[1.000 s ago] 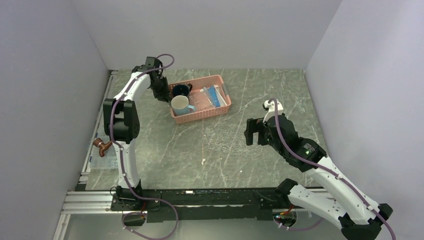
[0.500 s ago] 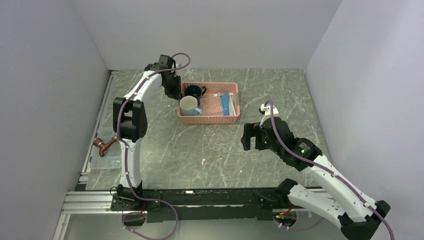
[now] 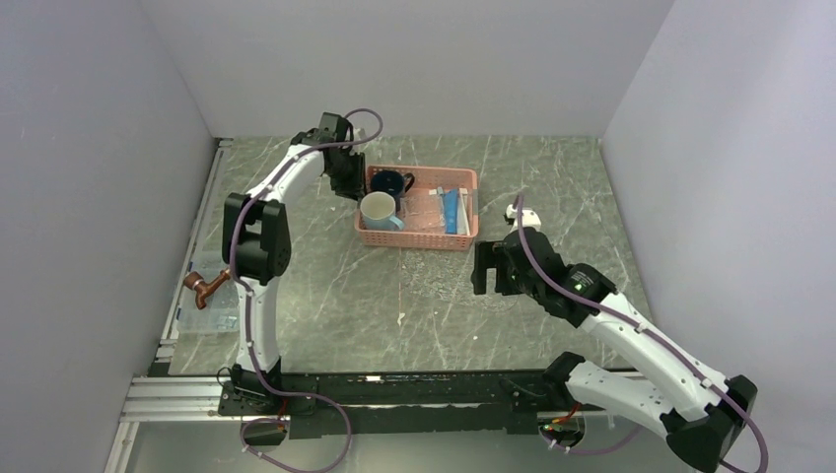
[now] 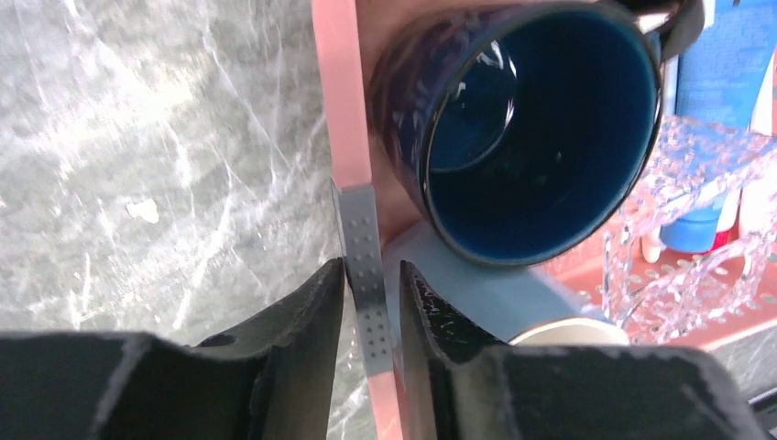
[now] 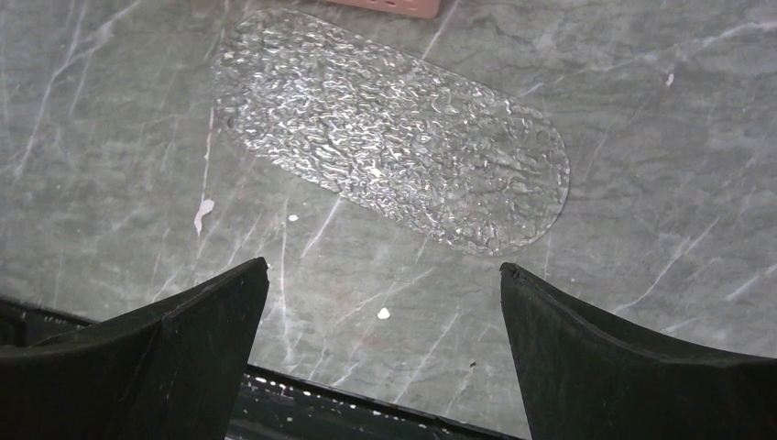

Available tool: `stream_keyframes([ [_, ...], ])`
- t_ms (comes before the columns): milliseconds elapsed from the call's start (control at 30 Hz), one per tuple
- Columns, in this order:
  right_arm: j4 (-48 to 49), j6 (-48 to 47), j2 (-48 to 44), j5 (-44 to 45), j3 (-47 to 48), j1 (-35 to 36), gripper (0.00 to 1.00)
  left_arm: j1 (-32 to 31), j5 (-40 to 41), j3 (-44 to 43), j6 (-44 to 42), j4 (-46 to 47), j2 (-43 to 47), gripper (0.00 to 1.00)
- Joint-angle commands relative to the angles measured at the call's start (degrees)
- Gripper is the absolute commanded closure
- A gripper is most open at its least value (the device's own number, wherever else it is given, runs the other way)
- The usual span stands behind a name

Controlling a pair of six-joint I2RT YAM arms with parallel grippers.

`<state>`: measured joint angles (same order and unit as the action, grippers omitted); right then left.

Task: Prepare toiletry sets of a toothbrush and toothpaste on the tray

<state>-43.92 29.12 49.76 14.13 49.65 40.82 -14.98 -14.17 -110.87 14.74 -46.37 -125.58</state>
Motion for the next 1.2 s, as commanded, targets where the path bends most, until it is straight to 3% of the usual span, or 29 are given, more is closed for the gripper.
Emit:
stream_keyframes([
  [0, 0.8, 4.8, 3.1, 5.0, -0.2, 0.0, 0.0, -1.2, -1.1, 3.7, 1.5, 2.1, 6.3, 0.61],
  [100, 1.7, 7.5, 5.6, 7.2, -0.9, 0.0, 0.0, -1.2, -0.1, 4.9, 1.9, 2.7, 9.0, 0.5],
  [333, 4.8, 11.6, 10.1, 10.9, -3.0, 0.0, 0.0, -1.2, 4.7, 7.0, 2.5, 3.7, 17.0, 0.39],
  [600, 6.8, 16.2, 13.7, 15.5, -5.4, -3.0, 0.0, -1.2, 11.4, 14.5, 2.6, 3.7, 27.8, 0.38],
  [933, 16.4, 13.7, 19.4, 10.5, -7.3, -15.1, 0.0, -1.4, 7.4, 34.0, 1.3, 7.2, 46.4, 0.34],
  [1167, 21.7, 11.8, 26.7, 7.2, -6.6, -20.2, 0.0, -1.3, 3.5, 41.6, 0.0, 7.9, 55.9, 0.3],
])
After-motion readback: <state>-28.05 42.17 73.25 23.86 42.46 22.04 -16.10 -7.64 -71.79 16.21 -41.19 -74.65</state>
